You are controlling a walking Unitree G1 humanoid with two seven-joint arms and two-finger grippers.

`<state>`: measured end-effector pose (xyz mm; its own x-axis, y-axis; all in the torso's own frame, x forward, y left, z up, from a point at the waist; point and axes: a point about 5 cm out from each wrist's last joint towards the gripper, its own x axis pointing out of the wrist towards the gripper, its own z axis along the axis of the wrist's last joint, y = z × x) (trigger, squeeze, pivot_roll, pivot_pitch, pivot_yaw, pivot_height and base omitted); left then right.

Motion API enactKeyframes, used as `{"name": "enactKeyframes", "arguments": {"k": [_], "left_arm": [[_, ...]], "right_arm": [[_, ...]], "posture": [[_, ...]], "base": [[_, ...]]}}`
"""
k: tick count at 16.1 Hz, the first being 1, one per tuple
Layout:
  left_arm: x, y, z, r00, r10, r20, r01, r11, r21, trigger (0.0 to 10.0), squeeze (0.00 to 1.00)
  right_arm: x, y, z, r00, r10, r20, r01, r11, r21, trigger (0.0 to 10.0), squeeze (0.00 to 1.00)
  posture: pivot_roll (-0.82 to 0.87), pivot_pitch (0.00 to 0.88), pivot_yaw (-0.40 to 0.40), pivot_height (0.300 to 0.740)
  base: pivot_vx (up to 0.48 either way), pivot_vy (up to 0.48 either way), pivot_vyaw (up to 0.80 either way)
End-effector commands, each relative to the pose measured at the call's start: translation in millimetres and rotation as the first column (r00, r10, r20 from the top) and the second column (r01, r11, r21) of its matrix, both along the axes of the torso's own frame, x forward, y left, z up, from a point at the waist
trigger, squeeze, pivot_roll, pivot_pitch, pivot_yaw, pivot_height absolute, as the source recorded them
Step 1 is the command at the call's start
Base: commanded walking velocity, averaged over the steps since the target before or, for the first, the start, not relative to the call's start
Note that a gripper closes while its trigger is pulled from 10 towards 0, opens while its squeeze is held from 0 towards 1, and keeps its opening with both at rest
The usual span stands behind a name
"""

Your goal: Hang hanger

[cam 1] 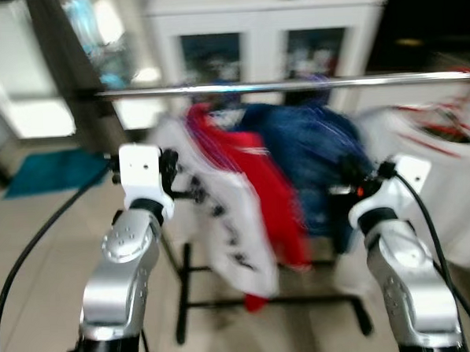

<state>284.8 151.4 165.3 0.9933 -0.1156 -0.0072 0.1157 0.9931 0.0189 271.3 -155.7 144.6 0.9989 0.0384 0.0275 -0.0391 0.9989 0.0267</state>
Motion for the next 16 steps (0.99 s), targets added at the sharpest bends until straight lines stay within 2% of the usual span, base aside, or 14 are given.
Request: {"name": "enactKeyframes", "arguments": {"k": [1,2,3,6,8,11,12,14,16], "left_arm": [[0.8,-3.4,5,1.0,-0.013,0.019,0.013,1.0,-0.003,10.0,0.0],[1.3,-4.0,5,1.0,-0.011,0.019,0.011,1.0,0.003,10.0,0.0],[2.5,-3.1,5,1.0,-0.005,0.027,0.004,1.0,0.023,10.0,0.0],[1.9,-3.1,5,0.999,-0.003,0.041,0.0,0.998,0.055,10.0,0.0],[1.8,-2.4,6,0.999,-0.004,0.046,0.001,0.998,0.068,10.0,0.0],[2.5,-2.3,6,0.999,-0.007,0.05,0.005,0.999,0.037,10.0,0.0],[4.0,-0.7,6,0.999,-0.002,0.047,0.0,0.999,0.034,10.0,0.0],[5.0,-1.4,6,0.999,-0.006,0.048,0.004,0.999,0.04,10.0,0.0],[4.9,-4.7,7,0.998,-0.034,0.053,0.034,0.999,-0.001,10.0,0.0]], "right_arm": [[-1.1,-6.5,1,1.0,-0.019,0.012,0.019,1.0,-0.006,10.0,0.0],[-1.6,-7.3,2,1.0,-0.014,0.019,0.014,1.0,0.005,10.0,0.0],[-1.3,-10.7,9,0.996,-0.036,0.083,0.035,0.999,0.019,10.0,0.0],[-4.1,-4.3,6,0.997,0.03,0.064,-0.033,0.998,0.055,10.0,0.0],[-4.9,1.9,3,0.997,0.058,0.053,-0.06,0.998,0.02,10.0,0.0],[-4.8,5.1,3,0.996,0.051,0.067,-0.051,0.999,-0.008,10.0,0.0],[-5.2,7.0,5,0.995,0.069,0.074,-0.073,0.996,0.057,10.0,0.0],[-5.0,5.7,6,0.996,0.054,0.075,-0.059,0.996,0.066,10.0,0.0],[-4.8,4.1,7,0.995,0.044,0.086,-0.051,0.996,0.075,10.0,0.0]], "posture": [[-0.03,0.014,0.036,0.74],[-0.03,0.014,0.036,0.74],[-0.03,0.005,0.035,0.74],[-0.03,0.0,0.03,0.74],[-0.03,0.0,0.028,0.74],[-0.02,0.0,0.031,0.74],[-0.03,0.0,0.039,0.74],[-0.03,0.003,0.043,0.74],[-0.03,0.007,0.045,0.74]], "base": [[0.0,0.0,0.0],[0.0,0.0,0.0],[0.0,0.0,0.0],[0.0,0.0,0.0],[0.0,-0.131,0.29],[0.0,-0.096,0.8],[0.0,0.0,0.0],[0.0,0.0,0.0],[0.0,0.0,0.0]]}}
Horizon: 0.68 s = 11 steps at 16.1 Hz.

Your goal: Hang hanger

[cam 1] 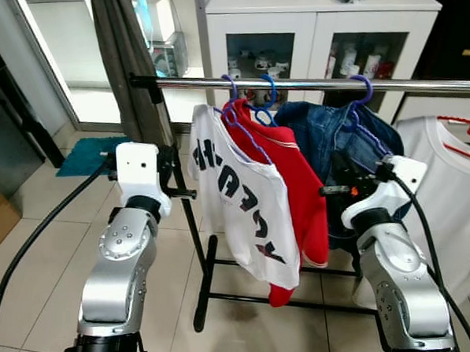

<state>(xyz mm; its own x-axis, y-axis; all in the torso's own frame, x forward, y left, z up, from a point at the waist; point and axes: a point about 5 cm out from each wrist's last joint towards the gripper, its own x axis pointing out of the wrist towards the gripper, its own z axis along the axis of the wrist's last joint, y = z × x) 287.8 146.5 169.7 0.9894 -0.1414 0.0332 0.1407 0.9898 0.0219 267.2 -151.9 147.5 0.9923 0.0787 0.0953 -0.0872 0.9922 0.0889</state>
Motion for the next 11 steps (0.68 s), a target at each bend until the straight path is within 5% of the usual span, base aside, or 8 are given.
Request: {"name": "enactKeyframes", "arguments": {"k": [1,2,8,10,11], "left_arm": [[1.6,-0.3,2.0,1.0,-0.006,0.006,0.006,1.0,-0.019,10.0,0.78],[1.8,-1.1,2.8,1.0,-0.014,0.006,0.014,1.0,-0.025,10.0,1.0],[4.9,-0.7,2.1,1.0,-0.011,0.016,0.011,1.0,0.011,10.0,1.0],[5.3,-1.7,1.3,1.0,-0.014,0.013,0.014,1.0,0.012,10.0,1.0],[5.9,-3.1,-1.3,1.0,-0.013,0.007,0.013,1.0,0.025,10.0,1.0]], "right_arm": [[-1.1,-0.7,3.4,1.0,0.0,0.019,-0.001,0.999,0.034,10.0,0.0],[-0.5,-2.7,3.6,1.0,-0.004,0.024,0.003,0.999,0.037,10.0,1.0],[-0.4,-2.4,2.5,1.0,0.018,-0.011,-0.015,0.98,0.197,10.0,1.0],[-0.9,-2.6,2.0,1.0,0.013,-0.016,-0.009,0.981,0.193,10.0,1.0],[-1.8,-1.9,-1.8,0.999,0.033,-0.034,-0.029,0.993,0.113,10.0,1.0]], "posture": [[-0.03,0.008,0.045,0.74],[-0.03,0.009,0.042,0.74],[-0.04,0.005,0.043,0.74],[-0.04,0.004,0.044,0.74],[-0.04,0.002,0.044,0.74]], "base": [[0.0,0.0,0.0],[0.0,0.0,0.0],[0.0,0.0,0.0],[0.0,0.0,0.0],[0.0,0.0,0.0]]}}
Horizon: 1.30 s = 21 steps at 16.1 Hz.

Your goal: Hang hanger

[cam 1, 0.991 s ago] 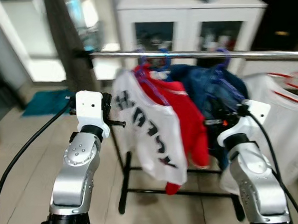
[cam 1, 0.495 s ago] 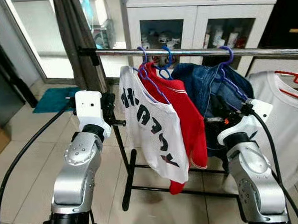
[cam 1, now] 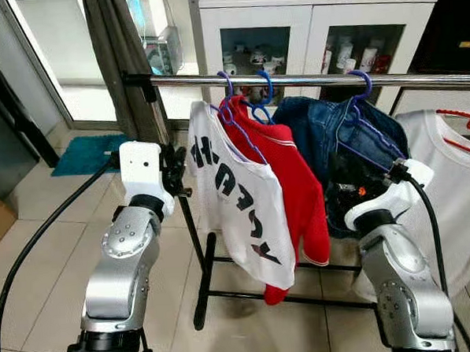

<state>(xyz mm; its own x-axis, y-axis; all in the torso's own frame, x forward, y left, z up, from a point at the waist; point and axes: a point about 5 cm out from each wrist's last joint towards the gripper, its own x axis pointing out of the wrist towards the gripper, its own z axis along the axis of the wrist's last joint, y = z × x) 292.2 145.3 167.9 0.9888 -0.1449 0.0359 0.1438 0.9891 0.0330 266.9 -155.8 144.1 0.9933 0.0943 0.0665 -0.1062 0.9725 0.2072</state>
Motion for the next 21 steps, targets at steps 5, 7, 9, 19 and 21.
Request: {"name": "enactKeyframes", "arguments": {"k": [5,7,9,19,21], "left_arm": [[1.1,2.0,-4,1.0,0.009,-0.012,-0.008,1.0,0.022,10.0,1.0],[0.7,4.9,-6,0.999,0.023,-0.022,-0.022,1.0,0.015,10.0,0.67],[0.6,5.8,-6,0.999,0.028,-0.022,-0.027,0.999,0.021,10.0,0.0],[2.0,-1.7,2,0.999,-0.009,0.031,0.006,0.995,0.096,10.0,0.0],[1.6,-5.8,0,0.999,-0.03,0.036,0.026,0.993,0.111,10.0,0.0]], "right_arm": [[-0.3,2.2,1,1.0,0.017,-0.004,-0.017,0.998,-0.061,10.0,1.0],[0.7,1.3,2,1.0,0.012,0.02,-0.01,0.992,-0.122,10.0,1.0],[0.4,4.8,2,0.998,0.057,0.033,-0.05,0.981,-0.186,10.0,1.0],[2.0,-17.1,1,0.994,-0.105,0.026,0.108,0.962,-0.25,10.0,0.0],[0.4,-16.1,5,0.995,-0.096,0.012,0.097,0.995,-0.031,10.0,0.0]], "posture": [[-0.04,0.004,0.04,0.74],[-0.04,0.005,0.038,0.74],[-0.04,0.007,0.038,0.74],[-0.04,0.011,0.04,0.74],[-0.05,0.002,0.044,0.74]], "base": [[0.0,0.0,0.0],[0.0,0.0,0.0],[0.0,0.0,0.68],[0.0,0.0,0.24],[0.0,0.0,0.0]]}}
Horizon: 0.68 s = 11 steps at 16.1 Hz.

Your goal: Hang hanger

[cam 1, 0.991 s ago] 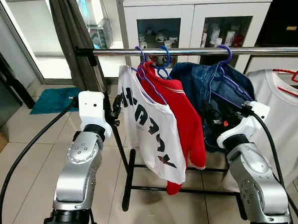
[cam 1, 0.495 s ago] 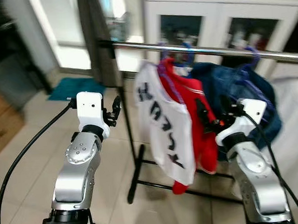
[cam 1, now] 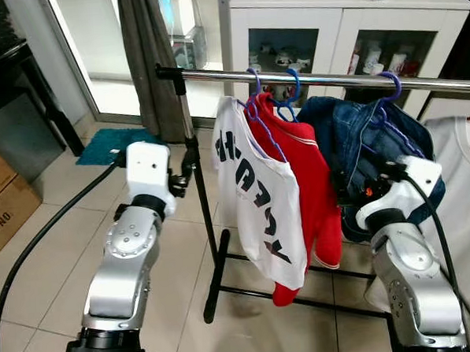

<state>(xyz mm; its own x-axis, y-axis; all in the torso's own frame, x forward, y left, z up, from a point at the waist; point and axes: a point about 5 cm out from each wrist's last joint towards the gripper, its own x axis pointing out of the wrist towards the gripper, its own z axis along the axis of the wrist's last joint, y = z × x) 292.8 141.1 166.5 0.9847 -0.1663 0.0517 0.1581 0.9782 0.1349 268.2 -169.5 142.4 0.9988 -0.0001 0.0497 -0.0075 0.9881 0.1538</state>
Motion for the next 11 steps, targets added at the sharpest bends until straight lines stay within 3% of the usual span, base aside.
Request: {"name": "enactKeyframes", "arguments": {"k": [1,2,3,4,6,7,10,11], "left_arm": [[1.2,-1.4,1,1.0,-0.009,0.003,0.009,1.0,0.007,10.0,0.0],[1.8,-0.8,2,1.0,-0.001,0.005,0.001,1.0,0.006,10.0,0.0],[3.6,-0.8,3,1.0,0.0,0.01,0.0,1.0,0.001,10.0,0.0],[3.8,-1.5,4,1.0,-0.005,0.013,0.005,1.0,0.004,10.0,0.0],[3.0,-5.7,5,0.999,-0.032,0.027,0.03,0.998,0.05,10.0,0.0],[3.1,-6.6,4,0.999,-0.033,0.024,0.032,0.999,0.033,10.0,0.0],[5.0,-5.9,5,0.999,-0.029,0.021,0.029,1.0,0.01,10.0,0.0],[5.2,-5.7,4,0.999,-0.028,0.017,0.028,1.0,0.008,10.0,0.0]], "right_arm": [[-0.9,1.0,7,1.0,0.014,0.018,-0.015,0.999,0.047,10.0,0.0],[-0.6,3.1,6,1.0,0.026,0.009,-0.026,0.999,0.031,10.0,0.0],[0.4,7.5,1,1.0,0.027,-0.013,-0.028,0.998,-0.061,10.0,0.0],[0.7,8.2,0,0.999,0.028,-0.018,-0.029,0.997,-0.071,10.0,0.0],[2.2,9.6,0,0.999,0.041,-0.016,-0.04,0.999,0.012,10.0,0.0],[2.8,8.2,1,0.999,0.026,-0.024,-0.026,1.0,0.015,10.0,0.0],[3.6,10.6,3,0.998,0.06,-0.012,-0.06,0.998,-0.009,10.0,0.0],[3.4,13.5,4,0.996,0.089,-0.01,-0.09,0.994,-0.064,10.0,0.0]], "posture": [[-0.05,0.0,0.044,0.74],[-0.05,0.0,0.045,0.74],[-0.04,0.0,0.042,0.74],[-0.04,0.0,0.041,0.74],[-0.03,0.0,0.038,0.74],[-0.04,0.0,0.04,0.74],[-0.04,0.0,0.039,0.74],[-0.04,0.0,0.036,0.74]], "base": [[0.0,0.0,0.0],[0.0,0.0,0.0],[0.0,0.0,0.8],[0.0,0.0,0.8],[0.12,0.0,0.65],[0.24,0.0,0.0],[0.257,0.0,0.0],[0.259,0.0,0.0]]}}
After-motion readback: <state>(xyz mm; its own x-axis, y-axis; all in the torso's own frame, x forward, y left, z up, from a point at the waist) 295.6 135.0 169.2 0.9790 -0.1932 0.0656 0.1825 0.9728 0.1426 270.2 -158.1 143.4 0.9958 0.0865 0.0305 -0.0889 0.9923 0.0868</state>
